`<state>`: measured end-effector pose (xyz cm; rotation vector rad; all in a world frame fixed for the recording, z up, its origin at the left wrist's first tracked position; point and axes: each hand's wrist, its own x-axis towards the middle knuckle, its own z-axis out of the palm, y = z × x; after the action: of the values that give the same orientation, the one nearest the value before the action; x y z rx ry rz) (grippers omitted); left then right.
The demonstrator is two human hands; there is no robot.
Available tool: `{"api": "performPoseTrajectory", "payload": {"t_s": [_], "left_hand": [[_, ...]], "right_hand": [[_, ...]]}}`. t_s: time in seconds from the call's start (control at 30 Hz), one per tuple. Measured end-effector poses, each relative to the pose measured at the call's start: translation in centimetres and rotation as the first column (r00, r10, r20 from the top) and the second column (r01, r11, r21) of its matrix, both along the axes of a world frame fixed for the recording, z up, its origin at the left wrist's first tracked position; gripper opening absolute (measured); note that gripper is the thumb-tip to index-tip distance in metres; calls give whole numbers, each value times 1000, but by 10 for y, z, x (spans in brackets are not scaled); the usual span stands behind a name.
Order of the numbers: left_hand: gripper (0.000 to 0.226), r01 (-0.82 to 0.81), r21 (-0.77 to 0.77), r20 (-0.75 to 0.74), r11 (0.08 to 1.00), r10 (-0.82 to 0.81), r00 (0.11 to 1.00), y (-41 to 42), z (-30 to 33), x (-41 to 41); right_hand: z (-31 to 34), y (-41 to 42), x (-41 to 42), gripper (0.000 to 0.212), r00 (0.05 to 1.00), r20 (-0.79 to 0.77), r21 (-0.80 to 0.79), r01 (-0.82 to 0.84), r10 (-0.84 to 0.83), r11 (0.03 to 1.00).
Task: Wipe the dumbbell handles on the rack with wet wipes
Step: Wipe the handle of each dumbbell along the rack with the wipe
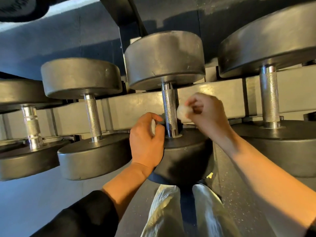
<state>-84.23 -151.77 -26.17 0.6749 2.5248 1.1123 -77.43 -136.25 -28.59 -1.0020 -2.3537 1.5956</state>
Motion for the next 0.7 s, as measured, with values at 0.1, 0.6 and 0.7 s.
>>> {"api": "performPoseTrajectory", "payload": {"t_s": [0.1,0.6,0.7], "left_hand": [[12,-8,1,-6,1000,8,1000,0,0,1],[3,-67,-26,16,997,67,998,1,4,5],[4,-69,-4,45,998,69,997,11,15,17]], "right_hand": [[9,-2,-17,16,970,-215,218,163,-116,962],[19,-25,-7,28,980,-53,308,-166,192,937],[28,-19,19,34,991,-24,298,-120,134,947]]}}
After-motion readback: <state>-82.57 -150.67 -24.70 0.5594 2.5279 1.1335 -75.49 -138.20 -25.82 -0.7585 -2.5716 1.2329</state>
